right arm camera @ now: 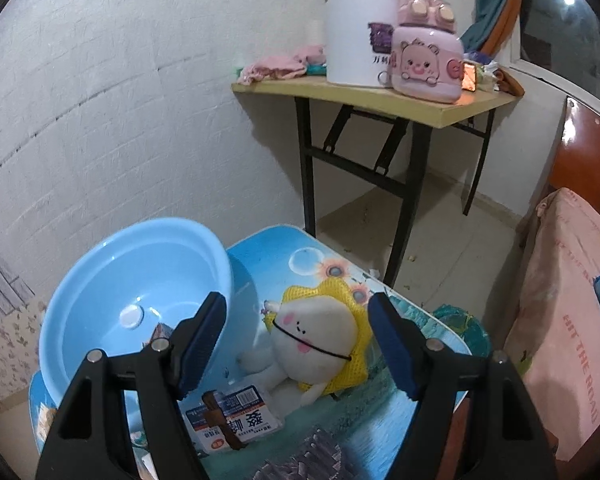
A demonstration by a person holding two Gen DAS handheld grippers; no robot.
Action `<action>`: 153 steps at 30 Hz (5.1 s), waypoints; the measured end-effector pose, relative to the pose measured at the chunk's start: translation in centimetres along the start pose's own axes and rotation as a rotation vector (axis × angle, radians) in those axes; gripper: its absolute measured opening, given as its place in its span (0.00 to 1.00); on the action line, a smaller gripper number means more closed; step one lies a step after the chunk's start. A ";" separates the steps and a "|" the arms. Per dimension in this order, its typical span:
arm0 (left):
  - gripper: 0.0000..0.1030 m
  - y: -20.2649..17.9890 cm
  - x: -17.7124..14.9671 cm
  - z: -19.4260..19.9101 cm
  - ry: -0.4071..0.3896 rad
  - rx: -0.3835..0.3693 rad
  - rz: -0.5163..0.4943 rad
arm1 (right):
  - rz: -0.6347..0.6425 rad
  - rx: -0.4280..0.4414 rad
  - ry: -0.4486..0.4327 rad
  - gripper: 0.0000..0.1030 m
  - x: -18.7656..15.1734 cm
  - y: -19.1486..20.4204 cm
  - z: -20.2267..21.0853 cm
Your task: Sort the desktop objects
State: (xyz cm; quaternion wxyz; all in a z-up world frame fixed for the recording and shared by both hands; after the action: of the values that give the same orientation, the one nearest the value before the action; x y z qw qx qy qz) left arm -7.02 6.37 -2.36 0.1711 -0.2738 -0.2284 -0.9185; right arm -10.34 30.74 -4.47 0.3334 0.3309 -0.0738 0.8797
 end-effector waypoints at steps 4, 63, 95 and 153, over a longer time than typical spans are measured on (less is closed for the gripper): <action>0.99 -0.2 0.4 0.5 -0.044 -0.010 -0.021 | -0.019 0.002 0.016 0.71 -0.6 -0.3 -0.2; 1.00 -0.9 0.9 -4.6 -0.108 -0.517 -0.143 | 0.374 0.403 -0.118 0.71 -1.5 5.2 3.1; 1.00 0.6 -0.5 -5.6 -0.149 -0.650 -0.173 | 0.716 0.661 0.027 1.00 -7.4 5.9 2.2; 1.00 7.0 -1.1 -13.7 0.061 -0.763 -0.021 | 0.701 0.569 0.117 0.97 -7.8 1.1 -1.2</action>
State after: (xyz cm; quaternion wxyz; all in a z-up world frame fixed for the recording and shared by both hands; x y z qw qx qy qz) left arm -8.92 -6.27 -10.91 0.0543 -0.2881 0.1321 -0.9469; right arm -7.32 26.17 -10.23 -0.0851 0.3140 0.0821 0.9420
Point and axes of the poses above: each gripper's, at about its wrist camera, not at the fingertips, and z roughly against the way its jaws point, y to its left, x to its top, the point moved 10 cm from there along -z, roughly the way its jaws point, and after that the axes turned 8 degrees about y, right-handed, at the moved point
